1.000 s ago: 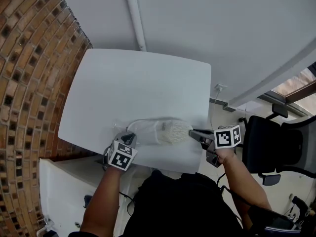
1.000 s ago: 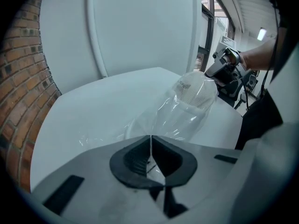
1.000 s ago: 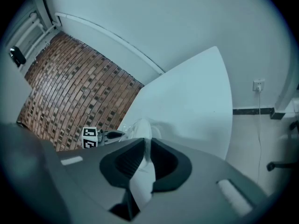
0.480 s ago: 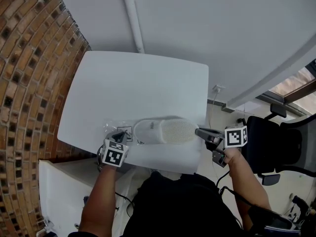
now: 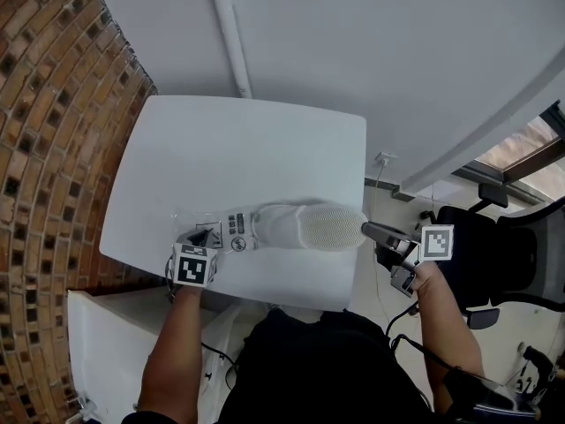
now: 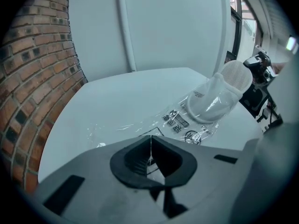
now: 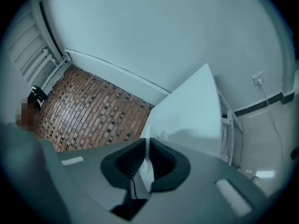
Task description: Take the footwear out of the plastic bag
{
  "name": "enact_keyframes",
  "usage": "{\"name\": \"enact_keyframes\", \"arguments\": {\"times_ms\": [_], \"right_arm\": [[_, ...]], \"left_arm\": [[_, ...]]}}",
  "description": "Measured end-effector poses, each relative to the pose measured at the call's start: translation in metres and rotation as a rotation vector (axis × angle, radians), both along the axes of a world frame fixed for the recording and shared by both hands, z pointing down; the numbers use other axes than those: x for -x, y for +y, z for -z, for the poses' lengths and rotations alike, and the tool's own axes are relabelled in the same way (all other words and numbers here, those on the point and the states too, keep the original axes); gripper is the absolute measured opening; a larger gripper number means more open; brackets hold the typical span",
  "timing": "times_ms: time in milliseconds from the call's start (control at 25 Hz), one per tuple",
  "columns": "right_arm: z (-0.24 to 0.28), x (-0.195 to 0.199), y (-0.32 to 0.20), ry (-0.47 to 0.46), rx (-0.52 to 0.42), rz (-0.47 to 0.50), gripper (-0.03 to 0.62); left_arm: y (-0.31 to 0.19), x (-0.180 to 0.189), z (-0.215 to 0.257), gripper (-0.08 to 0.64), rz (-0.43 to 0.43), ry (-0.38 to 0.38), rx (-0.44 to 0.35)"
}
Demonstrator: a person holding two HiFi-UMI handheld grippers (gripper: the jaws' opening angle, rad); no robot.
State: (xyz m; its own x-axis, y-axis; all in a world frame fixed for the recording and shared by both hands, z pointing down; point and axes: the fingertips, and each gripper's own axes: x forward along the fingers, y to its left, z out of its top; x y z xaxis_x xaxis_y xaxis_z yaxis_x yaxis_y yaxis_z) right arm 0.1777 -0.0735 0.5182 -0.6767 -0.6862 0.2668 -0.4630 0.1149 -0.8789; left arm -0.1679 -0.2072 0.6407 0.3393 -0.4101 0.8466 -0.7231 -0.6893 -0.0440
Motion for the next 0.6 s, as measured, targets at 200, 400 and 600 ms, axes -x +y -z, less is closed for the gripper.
{"name": "enact_keyframes", "arguments": {"times_ms": [200,400,600], "right_arm": [[0.001,-0.011,0.006,0.014,-0.007,-0.025,0.028],[0.005,-0.022,0.014,0.011,-0.013,-0.064,0.028],[0.013,-0.032,0.023,-0.005,-0.041,-0.088,0.028]], "left_arm": [[-0.012,0.013,-0.005,0.014,0.048,-0.024,0.003],[-0.023,0.03,-0.005,0.014,0.09,-0.043,0.003],[-0.03,0.041,-0.001,0.012,0.147,-0.04,-0.005]]}}
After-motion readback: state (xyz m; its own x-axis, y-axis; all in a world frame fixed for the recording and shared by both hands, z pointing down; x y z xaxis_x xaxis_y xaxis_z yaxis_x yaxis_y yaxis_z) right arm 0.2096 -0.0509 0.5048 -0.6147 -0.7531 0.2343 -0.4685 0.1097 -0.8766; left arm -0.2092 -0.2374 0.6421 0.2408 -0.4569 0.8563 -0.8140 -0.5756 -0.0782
